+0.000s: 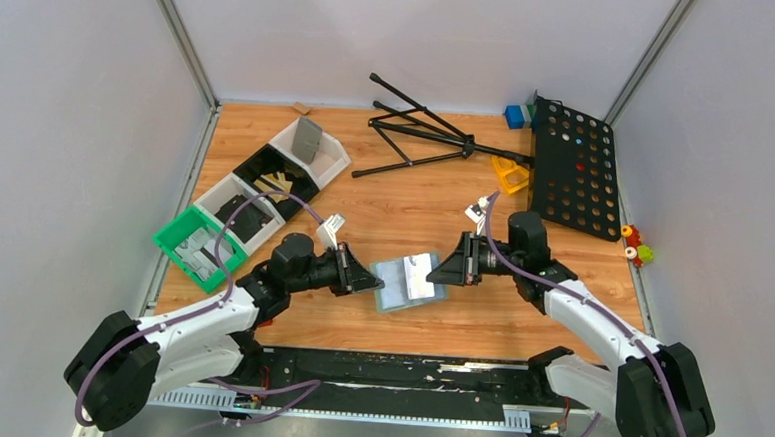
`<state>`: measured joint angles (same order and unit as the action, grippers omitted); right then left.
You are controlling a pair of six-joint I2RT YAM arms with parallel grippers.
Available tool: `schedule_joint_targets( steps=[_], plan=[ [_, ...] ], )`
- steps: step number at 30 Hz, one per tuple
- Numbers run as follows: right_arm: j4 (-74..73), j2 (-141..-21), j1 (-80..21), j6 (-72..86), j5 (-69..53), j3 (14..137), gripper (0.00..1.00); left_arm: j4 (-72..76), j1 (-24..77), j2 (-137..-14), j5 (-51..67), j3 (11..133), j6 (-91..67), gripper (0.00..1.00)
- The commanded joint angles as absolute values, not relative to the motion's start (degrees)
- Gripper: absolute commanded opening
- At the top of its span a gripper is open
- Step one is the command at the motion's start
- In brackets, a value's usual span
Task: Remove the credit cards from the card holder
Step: Remove the credit card from the card holder, then place the credit card in the storage box.
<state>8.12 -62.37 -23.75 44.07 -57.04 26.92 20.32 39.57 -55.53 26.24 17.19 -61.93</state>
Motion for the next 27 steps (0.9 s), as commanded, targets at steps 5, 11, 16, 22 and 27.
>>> schedule_joint_targets(
  steps=[5,11,16,22,27],
  plan=[
    [-10.42,-59.39,-21.62,30.09,-49.2,33.23,0.0,3.49,39.38,-60.33,14.87,21.75,-49.32,0.16],
    [-9.55,-59.32,-21.61,30.55,-49.58,33.4,0.0,-8.7,39.38,-55.93,7.29,24.82,-45.48,0.69],
    [-1.16,-59.57,-21.7,36.19,-54.0,32.06,0.0,-10.96,39.46,-45.19,8.95,26.54,-43.82,0.76],
    [11.11,-59.47,-24.6,44.38,-57.52,31.35,0.0,10.36,39.94,-43.17,23.48,22.69,-52.72,0.7],
    [11.94,-59.47,-28.32,45.71,-56.53,33.95,0.0,21.82,41.31,-46.63,27.67,22.58,-57.74,0.62]
  ],
)
